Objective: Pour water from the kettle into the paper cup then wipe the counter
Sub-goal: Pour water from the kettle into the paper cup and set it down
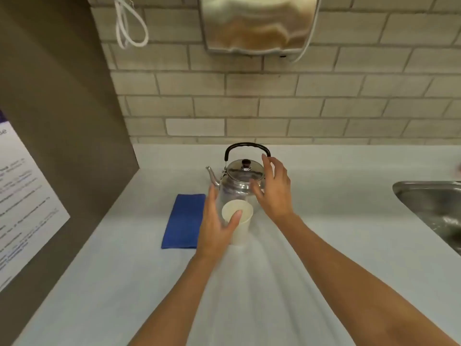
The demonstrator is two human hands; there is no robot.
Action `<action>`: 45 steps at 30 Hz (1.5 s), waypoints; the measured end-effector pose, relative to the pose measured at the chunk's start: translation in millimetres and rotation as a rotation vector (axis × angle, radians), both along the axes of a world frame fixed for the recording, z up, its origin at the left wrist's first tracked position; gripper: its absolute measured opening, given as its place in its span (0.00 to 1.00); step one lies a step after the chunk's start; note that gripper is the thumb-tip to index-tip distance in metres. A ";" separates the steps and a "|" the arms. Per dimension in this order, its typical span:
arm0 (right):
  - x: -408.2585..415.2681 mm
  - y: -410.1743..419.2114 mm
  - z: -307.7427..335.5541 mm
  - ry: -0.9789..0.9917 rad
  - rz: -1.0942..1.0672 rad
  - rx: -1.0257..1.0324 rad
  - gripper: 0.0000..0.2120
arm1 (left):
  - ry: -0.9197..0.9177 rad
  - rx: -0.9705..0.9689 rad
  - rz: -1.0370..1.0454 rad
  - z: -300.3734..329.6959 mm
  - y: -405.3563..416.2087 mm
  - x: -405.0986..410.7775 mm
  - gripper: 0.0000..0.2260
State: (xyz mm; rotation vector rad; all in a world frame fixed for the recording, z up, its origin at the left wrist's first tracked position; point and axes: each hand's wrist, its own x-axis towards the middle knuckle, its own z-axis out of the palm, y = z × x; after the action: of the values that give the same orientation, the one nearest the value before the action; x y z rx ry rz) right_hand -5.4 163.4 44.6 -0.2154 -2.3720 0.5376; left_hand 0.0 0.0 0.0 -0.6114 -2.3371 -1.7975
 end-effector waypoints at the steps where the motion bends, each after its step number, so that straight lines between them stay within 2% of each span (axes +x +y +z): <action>1: -2.3 0.8 -2.6 -0.007 0.004 -0.008 0.30 | -0.051 0.038 -0.022 -2.4 0.9 5.3 0.41; 5: -14.8 9.0 -10.9 -0.045 0.005 -0.024 0.31 | -0.183 0.076 -0.077 -27.3 8.2 14.1 0.46; 11: -59.5 29.0 16.3 -0.034 -0.008 0.024 0.28 | -0.197 0.003 -0.037 -40.1 17.7 13.9 0.49; 15: -95.4 37.5 43.4 -0.177 0.106 0.115 0.22 | -0.195 -0.030 -0.008 -45.8 19.5 9.9 0.43; 19: -117.1 39.9 53.0 -0.256 0.242 0.064 0.17 | -0.190 -0.046 0.014 -48.5 19.4 9.3 0.34; 22: -125.1 44.0 54.8 -0.295 0.273 0.022 0.15 | -0.187 -0.057 0.018 -50.1 19.3 8.5 0.30; 29: -118.8 47.4 54.2 -0.229 0.314 -0.001 0.14 | -0.183 -0.047 0.011 -52.4 18.8 7.4 0.30; 35: -98.8 58.3 54.0 -0.149 0.262 -0.005 0.13 | -0.180 -0.057 0.017 -52.7 18.3 6.5 0.29; 41: -60.2 73.2 92.1 -0.054 0.255 0.096 0.12 | -0.177 -0.055 0.012 -50.5 18.4 7.3 0.30; 45: -28.1 77.2 120.1 -0.107 0.259 0.117 0.11 | -0.169 -0.067 0.013 -48.1 18.9 9.2 0.31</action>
State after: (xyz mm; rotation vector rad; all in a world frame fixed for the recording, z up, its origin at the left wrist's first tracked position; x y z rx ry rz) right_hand -33.5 240.7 164.7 0.1213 -2.5442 0.5149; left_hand 9.2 18.9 -48.1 -0.4682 -2.5128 -1.8381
